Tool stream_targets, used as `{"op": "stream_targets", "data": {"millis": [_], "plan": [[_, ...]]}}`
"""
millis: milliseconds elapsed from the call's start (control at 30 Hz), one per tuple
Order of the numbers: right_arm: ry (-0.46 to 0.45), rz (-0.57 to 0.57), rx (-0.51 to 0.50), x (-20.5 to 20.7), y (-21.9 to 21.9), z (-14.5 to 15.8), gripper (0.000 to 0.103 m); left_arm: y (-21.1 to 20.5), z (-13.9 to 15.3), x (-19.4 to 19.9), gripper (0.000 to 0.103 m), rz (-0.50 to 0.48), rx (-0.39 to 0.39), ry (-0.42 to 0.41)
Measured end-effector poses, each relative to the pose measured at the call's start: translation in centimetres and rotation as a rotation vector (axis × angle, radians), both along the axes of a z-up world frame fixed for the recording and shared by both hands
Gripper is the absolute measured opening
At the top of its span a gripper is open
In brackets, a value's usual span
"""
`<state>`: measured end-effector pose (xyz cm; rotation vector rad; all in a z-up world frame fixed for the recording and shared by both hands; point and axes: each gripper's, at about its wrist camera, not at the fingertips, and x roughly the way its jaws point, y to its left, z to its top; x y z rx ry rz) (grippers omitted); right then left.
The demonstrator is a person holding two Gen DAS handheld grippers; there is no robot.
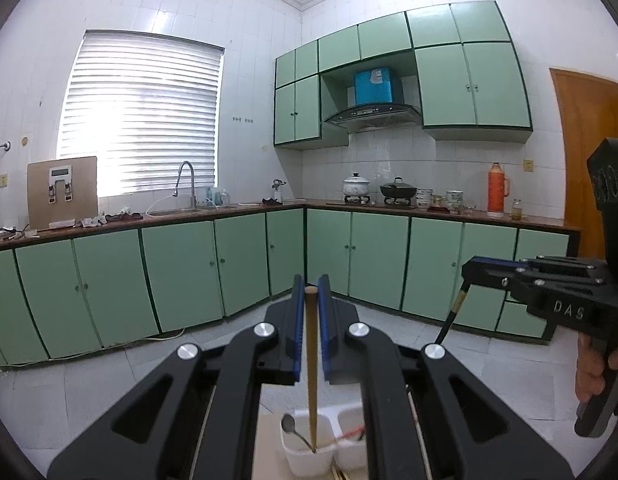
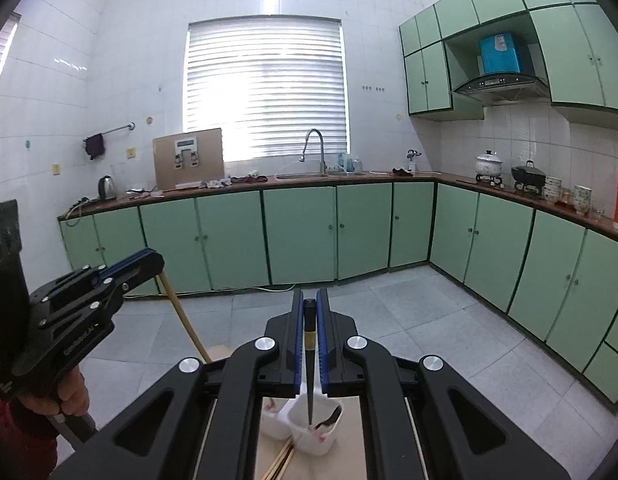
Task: Organize utensils
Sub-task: 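Drop both chopsticks into the white holder and open both tools, then move both open tools back over the chopsticks left on the table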
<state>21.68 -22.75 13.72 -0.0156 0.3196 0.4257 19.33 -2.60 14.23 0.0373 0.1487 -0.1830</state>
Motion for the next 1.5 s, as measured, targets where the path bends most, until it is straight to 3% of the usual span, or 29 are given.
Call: {"op": "stream_targets", "data": {"millis": [233,333,667,700,767,867,1000,1200,1367,1500], "plan": [[0.056,-0.018,-0.023,4.6,1.3,-4.9,0.006,-0.9,-3.6,5.2,0.006,0.011,0.004,0.041],[0.089,-0.017,-0.027,5.4,1.5,-7.0,0.006,-0.8,-5.8,7.2,0.006,0.017,-0.001,0.108],[0.176,-0.009,-0.025,5.8,1.0,-10.3,0.007,1.0,-9.4,8.5,0.012,0.02,0.01,0.212],[0.179,-0.013,-0.02,5.6,0.7,-10.4,0.007,1.1,-9.6,8.4,0.013,0.022,0.011,0.218],[0.18,-0.023,-0.01,5.3,0.2,-10.5,0.008,1.6,-9.8,8.0,0.029,0.03,0.012,0.221],[0.165,-0.044,0.007,4.2,-0.8,-10.0,0.013,2.5,-9.8,6.8,0.039,0.04,0.005,0.206],[0.14,-0.08,0.038,2.2,-2.5,-9.6,0.033,3.6,-9.8,4.7,0.051,0.055,-0.019,0.192],[0.112,-0.114,0.06,-1.4,-3.6,-10.1,0.054,4.8,-11.2,0.1,0.073,0.076,-0.023,0.187],[0.141,-0.144,0.086,-4.5,-3.8,-12.9,0.068,5.2,-13.6,-2.8,0.081,0.076,-0.054,0.237],[0.158,-0.178,0.075,-6.5,-3.4,-15.9,0.076,5.0,-16.1,-5.0,0.086,0.103,-0.029,0.245]]}}
